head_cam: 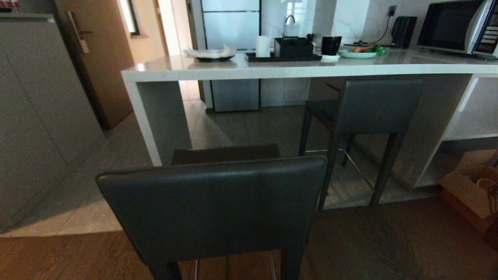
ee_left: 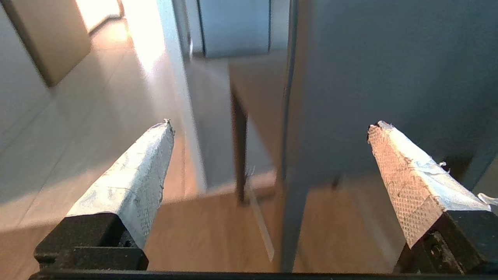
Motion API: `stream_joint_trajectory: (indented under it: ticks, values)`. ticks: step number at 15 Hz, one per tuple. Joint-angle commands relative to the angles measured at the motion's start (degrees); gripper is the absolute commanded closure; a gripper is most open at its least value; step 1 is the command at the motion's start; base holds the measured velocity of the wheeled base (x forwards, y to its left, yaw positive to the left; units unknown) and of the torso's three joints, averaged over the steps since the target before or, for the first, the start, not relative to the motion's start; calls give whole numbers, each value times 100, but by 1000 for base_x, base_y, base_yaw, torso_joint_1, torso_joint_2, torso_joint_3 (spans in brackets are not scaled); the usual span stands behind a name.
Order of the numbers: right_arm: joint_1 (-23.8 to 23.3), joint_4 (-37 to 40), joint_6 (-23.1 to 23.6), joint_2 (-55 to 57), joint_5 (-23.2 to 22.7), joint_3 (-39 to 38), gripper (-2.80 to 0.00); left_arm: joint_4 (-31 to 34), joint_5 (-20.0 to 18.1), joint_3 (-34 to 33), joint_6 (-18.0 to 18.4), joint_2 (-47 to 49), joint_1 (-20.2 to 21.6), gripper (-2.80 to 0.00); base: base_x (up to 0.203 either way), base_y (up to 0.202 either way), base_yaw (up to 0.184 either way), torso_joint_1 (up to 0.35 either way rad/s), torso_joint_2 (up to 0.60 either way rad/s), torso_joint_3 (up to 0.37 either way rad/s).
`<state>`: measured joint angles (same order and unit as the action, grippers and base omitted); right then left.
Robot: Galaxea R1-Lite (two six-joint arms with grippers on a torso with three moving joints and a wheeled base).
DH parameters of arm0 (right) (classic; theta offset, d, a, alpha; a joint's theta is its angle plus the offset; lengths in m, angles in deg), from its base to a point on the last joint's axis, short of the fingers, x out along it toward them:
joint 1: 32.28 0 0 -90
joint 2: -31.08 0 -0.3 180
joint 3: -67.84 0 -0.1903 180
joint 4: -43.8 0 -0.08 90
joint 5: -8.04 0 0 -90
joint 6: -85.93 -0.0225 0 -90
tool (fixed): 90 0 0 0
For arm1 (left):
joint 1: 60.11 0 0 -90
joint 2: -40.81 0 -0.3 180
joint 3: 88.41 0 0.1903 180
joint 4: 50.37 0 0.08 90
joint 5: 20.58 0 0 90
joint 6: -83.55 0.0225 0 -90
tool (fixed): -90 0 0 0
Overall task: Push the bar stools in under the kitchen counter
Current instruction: Pull the gray chair out from under the dining table
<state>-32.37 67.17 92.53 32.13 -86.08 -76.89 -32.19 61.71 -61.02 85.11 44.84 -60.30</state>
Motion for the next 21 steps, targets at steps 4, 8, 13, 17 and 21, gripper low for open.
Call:
stream_joint_trajectory:
  ticks: [4, 8, 13, 17, 21]
  values:
    - [1, -451, 64, -114, 3, -1224, -280, 331, 377, -293, 119, -402, 27, -280, 0, 0, 0, 0, 0, 0]
    - [1, 75, -80, -105, 236, -1198, -280, 527, 762, -402, 170, -403, 27, -280, 0, 0, 0, 0, 0, 0]
    - [1, 70, -362, -114, 368, -1199, -280, 501, 762, -402, -20, -403, 27, -280, 0, 0, 0, 0, 0, 0]
    - [1, 70, -396, -114, 377, -1199, -280, 527, 779, -402, 73, -403, 27, -280, 0, 0, 0, 0, 0, 0]
    - [1, 62, -525, -114, 386, -1199, 0, 510, 769, -402, -24, -403, 27, -280, 0, 0, 0, 0, 0, 0]
